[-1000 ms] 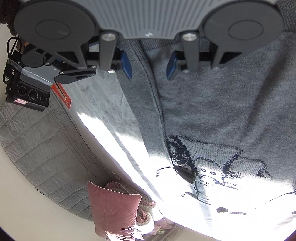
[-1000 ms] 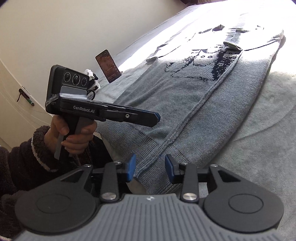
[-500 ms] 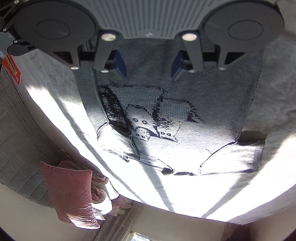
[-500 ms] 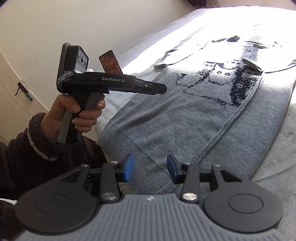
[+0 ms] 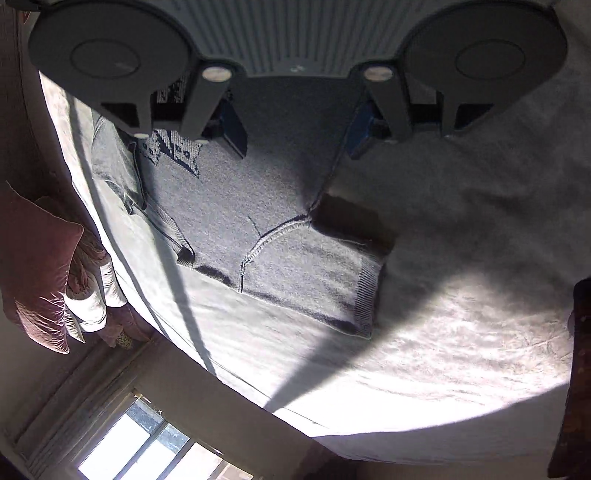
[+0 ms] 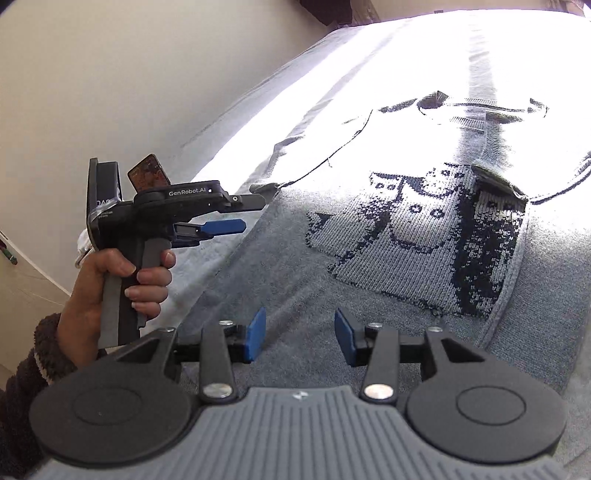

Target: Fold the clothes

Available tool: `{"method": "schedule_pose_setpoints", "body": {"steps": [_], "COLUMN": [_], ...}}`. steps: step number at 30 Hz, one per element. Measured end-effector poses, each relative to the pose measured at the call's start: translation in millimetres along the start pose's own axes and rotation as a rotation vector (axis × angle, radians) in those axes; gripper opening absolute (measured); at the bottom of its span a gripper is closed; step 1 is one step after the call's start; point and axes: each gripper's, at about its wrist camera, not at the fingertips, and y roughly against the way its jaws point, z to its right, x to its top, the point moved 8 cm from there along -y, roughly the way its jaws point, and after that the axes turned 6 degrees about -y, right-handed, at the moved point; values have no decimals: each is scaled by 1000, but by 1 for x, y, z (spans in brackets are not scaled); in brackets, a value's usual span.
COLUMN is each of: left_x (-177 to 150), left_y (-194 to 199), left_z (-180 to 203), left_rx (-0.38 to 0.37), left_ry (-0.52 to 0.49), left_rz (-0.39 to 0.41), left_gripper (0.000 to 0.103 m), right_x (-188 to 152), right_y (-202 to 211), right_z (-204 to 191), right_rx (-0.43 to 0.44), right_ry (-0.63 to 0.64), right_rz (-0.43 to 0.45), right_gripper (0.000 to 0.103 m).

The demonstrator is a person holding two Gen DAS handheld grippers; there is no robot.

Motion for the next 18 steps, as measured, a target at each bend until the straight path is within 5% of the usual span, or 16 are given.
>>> {"method": "schedule_pose_setpoints", "body": {"steps": [3,18], "left_x": [8,49], "left_y": [-8,0], "left_z": [-16,-73], "left_rx": [19,173], "left_ry": [77,132], "left_rz": [3,84], "left_gripper": [53,53], "right_x": [24,123], "right_y": [-27,-182], "right_z": [-6,-50], "right_rx": [-28,-129], "right_ry": [-11,20], "right_rz": [-4,-49], "right_gripper": [46,46]}}
